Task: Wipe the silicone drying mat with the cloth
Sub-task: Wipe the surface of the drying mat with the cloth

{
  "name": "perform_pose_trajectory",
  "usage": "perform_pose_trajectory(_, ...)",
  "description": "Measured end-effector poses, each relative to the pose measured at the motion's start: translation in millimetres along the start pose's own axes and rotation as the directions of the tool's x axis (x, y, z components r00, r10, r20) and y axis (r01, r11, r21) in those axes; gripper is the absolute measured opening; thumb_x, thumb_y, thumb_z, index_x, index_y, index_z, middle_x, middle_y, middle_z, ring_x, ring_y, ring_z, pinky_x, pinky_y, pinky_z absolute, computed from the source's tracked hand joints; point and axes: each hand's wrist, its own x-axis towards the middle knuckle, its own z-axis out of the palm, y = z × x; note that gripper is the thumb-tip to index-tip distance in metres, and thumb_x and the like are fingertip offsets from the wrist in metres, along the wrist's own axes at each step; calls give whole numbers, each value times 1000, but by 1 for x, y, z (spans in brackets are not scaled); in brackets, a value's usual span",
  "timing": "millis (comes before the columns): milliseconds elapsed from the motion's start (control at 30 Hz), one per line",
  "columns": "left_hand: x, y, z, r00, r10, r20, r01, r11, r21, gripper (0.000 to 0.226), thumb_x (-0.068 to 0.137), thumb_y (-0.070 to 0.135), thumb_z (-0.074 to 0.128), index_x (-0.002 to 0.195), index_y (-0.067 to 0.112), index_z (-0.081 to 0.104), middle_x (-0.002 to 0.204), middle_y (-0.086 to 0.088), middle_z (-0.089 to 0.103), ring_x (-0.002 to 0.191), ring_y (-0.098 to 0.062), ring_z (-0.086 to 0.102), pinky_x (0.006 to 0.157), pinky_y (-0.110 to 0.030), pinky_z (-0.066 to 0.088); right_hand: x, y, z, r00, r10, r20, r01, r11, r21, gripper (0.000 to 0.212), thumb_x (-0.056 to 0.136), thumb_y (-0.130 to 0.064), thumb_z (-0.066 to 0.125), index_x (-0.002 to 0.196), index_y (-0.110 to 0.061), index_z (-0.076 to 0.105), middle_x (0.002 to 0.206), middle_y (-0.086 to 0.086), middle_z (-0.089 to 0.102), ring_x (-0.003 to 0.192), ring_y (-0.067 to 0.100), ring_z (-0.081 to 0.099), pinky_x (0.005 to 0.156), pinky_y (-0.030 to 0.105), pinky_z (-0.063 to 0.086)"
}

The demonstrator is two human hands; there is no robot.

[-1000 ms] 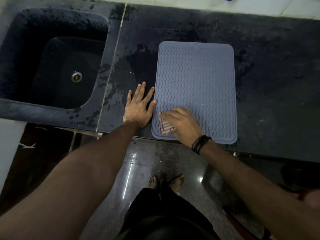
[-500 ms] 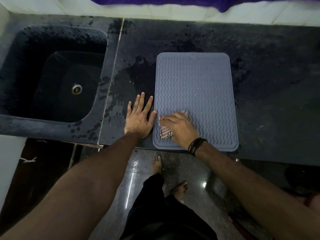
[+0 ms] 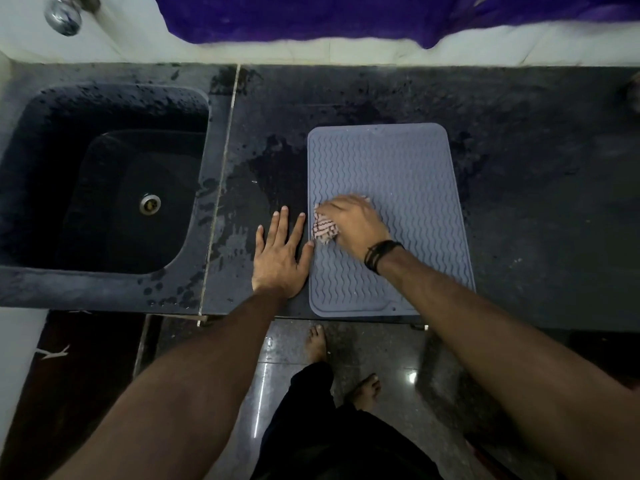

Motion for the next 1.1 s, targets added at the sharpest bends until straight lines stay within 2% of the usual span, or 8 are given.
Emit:
perform_pose_trajectory(200, 1, 1, -1, 1000, 1, 2, -1, 1000, 6, 64, 103, 56, 14, 161, 31, 7, 169, -1, -4, 155, -17, -7, 125, -47, -2, -24, -5, 15, 1000, 7, -6, -6, 1000, 15, 62, 68, 4, 72, 127, -12, 61, 130, 8, 60, 123, 27, 51, 112, 37, 29)
perform_pose_trajectory(400, -1, 0, 0, 1000, -1, 9, 1, 1000, 5, 63, 103, 56, 16, 160, 32, 5, 168, -1, -6, 155, -16, -9, 125, -46, -5, -36, -8, 8, 993, -45, 111, 44, 999, 15, 58, 71, -5, 77, 125, -17, 62, 129, 4, 61, 122, 22, 52, 111, 37, 32)
perform_pose_trajectory(567, 0, 1, 1, 1000, -4, 16, 4, 1000, 2, 64, 103, 57, 13, 160, 32, 4, 168, 1, -7, 154, -15, -12, 125, -46, -6, 1, -3, -7, 999, 50, -18, -49, 998, 27, 56, 70, 0, 73, 124, -11, 62, 123, 9, 63, 117, 27, 55, 106, 36, 35)
perform_pose_trajectory(733, 1, 1, -1, 999, -12, 30, 11, 1000, 13, 64, 103, 56, 13, 160, 31, 1, 168, 1, -10, 153, -15, -14, 124, -45, -9, 25, -13, -7, 995, 86, 53, -85, 996, -18, 37, 76, -3, 68, 112, -10, 68, 112, 9, 66, 108, 26, 57, 96, 36, 44)
perform_pose_trajectory(900, 2, 2, -3, 999, -3, 48, 1, 999, 32, 63, 104, 52, 16, 160, 29, 0, 168, -2, -10, 154, -18, -12, 124, -48, -5, 10, -12, -3, 995, 71, 63, -73, 997, 28, 42, 71, -5, 73, 113, -12, 68, 112, 8, 66, 108, 25, 55, 94, 31, 39)
perform_pose_trajectory(1033, 17, 0, -6, 998, 30, 48, -30, 1000, 8, 64, 101, 51, 11, 161, 28, 4, 168, -4, -6, 155, -20, -7, 124, -49, -3, 0, -13, -2, 990, 43, 138, -46, 999, 22, 43, 74, -12, 73, 116, -18, 67, 116, 3, 65, 110, 21, 54, 99, 32, 39)
perform_pose_trajectory(1100, 31, -3, -8, 995, 81, 50, -80, 997, -21, 63, 103, 49, 15, 161, 27, 6, 168, -4, -5, 155, -20, -7, 124, -48, -4, -2, -10, -5, 984, 39, 173, -48, 998, 43, 48, 74, -10, 73, 120, -19, 65, 118, 1, 64, 112, 20, 53, 100, 31, 39)
